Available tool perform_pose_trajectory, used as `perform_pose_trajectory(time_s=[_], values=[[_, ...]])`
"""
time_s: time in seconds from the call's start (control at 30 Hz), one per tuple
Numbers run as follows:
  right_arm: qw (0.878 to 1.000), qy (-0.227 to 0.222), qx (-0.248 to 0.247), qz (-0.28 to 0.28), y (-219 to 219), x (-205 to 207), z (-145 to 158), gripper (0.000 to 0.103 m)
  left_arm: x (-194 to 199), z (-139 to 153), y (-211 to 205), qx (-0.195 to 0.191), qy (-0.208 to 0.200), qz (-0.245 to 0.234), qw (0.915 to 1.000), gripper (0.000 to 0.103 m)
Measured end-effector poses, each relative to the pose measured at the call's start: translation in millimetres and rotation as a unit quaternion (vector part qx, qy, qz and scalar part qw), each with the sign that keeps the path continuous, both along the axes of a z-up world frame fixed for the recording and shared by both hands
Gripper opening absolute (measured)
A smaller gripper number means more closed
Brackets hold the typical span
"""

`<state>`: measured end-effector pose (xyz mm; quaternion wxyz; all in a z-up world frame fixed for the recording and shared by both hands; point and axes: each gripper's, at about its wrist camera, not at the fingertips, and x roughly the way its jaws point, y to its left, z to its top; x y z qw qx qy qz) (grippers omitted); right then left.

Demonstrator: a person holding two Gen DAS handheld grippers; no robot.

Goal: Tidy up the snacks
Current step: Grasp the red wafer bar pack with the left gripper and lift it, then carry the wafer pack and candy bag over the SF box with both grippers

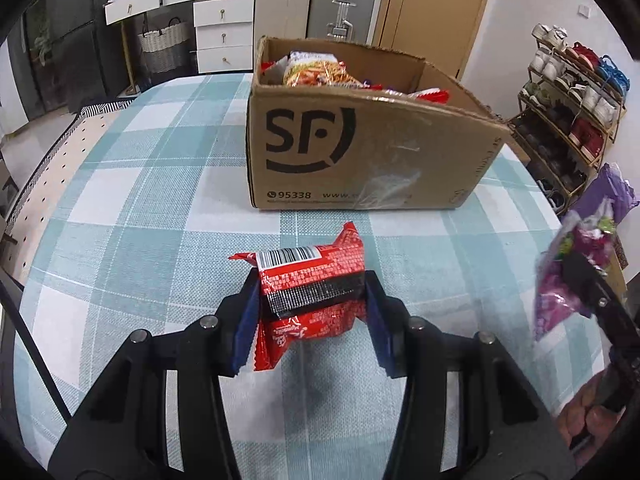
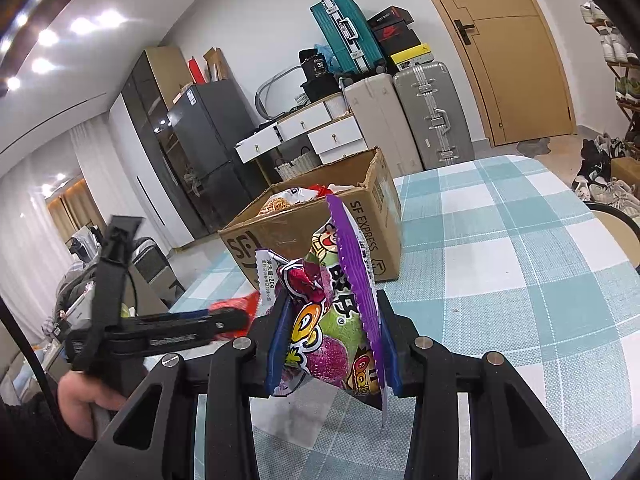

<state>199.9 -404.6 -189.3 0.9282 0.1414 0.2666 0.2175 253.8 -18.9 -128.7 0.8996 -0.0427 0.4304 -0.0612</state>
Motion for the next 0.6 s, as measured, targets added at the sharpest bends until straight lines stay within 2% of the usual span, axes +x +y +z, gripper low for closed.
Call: perform_pose_trajectory(time_s=[0.33, 0.6], values=[[1.000, 0.011, 0.009, 0.008, 5.1, -3.8, 7.7, 0.039, -45.8, 35.0, 10.0, -0.017, -0.039, -0.023, 0.9988, 0.045], [0.999, -0.012, 0.024, 0.033, 16.2, -20.0, 55.9, 0.039, -74.0, 82.2, 17.2, -0.017, -0.081, -0.042, 0.9957, 0.046]])
